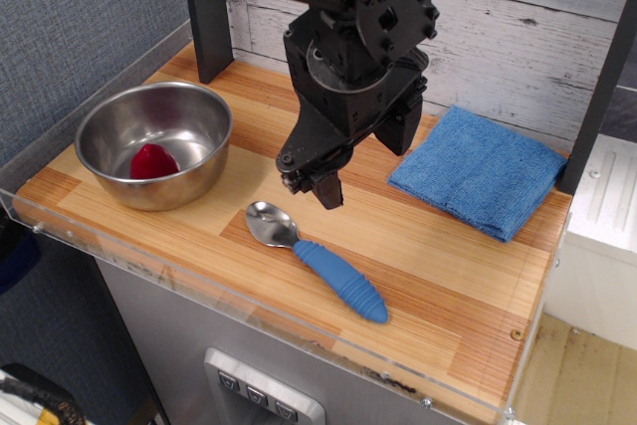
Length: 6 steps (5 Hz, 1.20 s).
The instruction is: Place the strawberry on the blue rag.
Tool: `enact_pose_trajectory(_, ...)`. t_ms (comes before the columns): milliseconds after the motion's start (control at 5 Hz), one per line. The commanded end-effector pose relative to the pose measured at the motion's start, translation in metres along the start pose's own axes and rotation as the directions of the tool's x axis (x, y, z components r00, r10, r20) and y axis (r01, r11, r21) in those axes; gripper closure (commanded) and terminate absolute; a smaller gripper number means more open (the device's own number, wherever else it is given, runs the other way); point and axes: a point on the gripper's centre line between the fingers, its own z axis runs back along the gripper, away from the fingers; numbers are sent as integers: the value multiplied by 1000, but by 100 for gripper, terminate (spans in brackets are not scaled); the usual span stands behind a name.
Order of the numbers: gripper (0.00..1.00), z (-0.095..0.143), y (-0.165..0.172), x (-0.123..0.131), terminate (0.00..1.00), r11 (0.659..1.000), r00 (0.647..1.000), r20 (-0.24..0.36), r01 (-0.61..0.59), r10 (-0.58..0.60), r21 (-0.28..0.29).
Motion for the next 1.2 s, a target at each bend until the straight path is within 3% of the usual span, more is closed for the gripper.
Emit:
enact_pose_trajectory(0,0,0,0,0,0,1000,1000,0,0,0,0)
enact_pose_trajectory(400,0,13,33,51,0,986,984,64,-166,164,26)
enact_pose_trajectory(600,0,15,45,75,0,972,971,60,-232,230,38)
enact_pose_trajectory(1000,0,12,57,124,0,922,922,78,-383,378,62)
